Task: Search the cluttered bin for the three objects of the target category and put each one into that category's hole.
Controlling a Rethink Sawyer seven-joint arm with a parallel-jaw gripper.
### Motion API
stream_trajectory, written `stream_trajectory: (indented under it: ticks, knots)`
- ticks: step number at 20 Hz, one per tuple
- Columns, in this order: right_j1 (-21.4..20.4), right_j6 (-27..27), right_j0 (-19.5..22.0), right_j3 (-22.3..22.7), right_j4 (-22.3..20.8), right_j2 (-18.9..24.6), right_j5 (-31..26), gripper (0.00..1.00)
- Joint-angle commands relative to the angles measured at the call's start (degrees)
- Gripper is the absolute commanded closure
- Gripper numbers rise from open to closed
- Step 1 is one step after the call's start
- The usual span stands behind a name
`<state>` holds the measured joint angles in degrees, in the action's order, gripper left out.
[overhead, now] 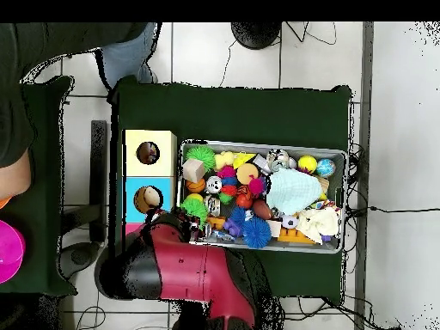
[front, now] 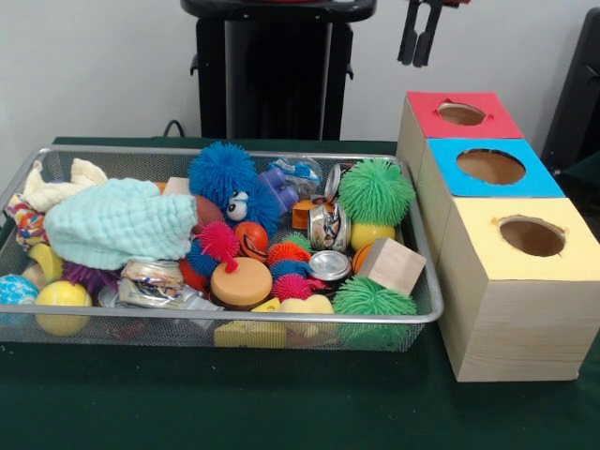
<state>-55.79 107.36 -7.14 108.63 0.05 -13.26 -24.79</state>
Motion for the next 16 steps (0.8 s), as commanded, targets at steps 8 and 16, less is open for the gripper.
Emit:
stream_trajectory:
  ticks: [8,16]
  knots:
    - [-0.51,8.32,2.08,-3.38,0.34,0.77,-6.77,1.00]
    - [8.01,10.56,3.47,0.24,0.84,3.03,3.08,1.00]
